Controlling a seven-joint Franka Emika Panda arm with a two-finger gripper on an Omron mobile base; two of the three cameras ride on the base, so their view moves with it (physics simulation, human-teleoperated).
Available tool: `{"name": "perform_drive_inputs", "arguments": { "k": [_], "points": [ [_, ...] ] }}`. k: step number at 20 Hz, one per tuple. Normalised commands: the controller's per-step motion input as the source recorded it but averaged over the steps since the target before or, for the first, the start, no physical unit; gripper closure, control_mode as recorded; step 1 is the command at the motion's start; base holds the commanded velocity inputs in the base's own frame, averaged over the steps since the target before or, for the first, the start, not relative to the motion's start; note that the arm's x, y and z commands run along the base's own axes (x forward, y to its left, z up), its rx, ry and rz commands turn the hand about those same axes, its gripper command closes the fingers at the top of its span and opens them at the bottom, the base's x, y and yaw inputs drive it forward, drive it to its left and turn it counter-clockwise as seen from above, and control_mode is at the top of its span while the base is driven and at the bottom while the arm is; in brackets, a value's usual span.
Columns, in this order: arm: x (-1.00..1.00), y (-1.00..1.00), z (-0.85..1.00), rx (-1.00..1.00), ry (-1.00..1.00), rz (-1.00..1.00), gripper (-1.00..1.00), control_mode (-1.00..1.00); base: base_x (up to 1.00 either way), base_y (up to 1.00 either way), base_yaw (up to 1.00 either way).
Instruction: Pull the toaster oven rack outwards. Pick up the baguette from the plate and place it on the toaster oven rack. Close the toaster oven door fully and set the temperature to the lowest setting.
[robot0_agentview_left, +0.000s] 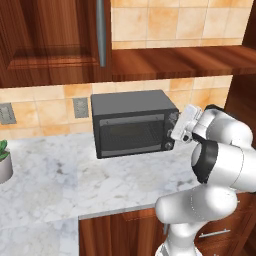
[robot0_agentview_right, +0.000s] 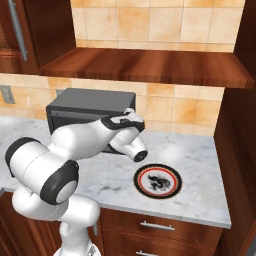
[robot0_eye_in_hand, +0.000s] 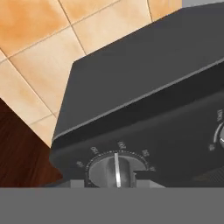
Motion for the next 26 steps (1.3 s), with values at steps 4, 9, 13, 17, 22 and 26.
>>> {"name": "perform_drive_inputs", "arguments": {
  "k": [4,9,13,17,22,26],
  "points": [
    [-0.02,0.08,-0.35,-0.63,-0.26,0.09,1.00,-1.00,0.00,0.00,0.00],
    [0.00,0.12,-0.43,-0.63,-0.28,0.11,1.00,-1.00,0.00,0.00,0.00],
    [0.00,0.13,-0.43,-0.61,-0.30,0.12,1.00,-1.00,0.00,0.00,0.00],
    [0.00,0.14,-0.47,-0.63,-0.34,0.13,1.00,-1.00,0.00,0.00,0.00],
    [0.00,0.03,-0.56,-0.62,-0.32,0.16,1.00,-1.00,0.00,0.00,0.00],
    [0.00,0.00,-0.64,-0.56,-0.27,0.24,1.00,-1.00,0.00,0.00,0.00]
  ]
}}
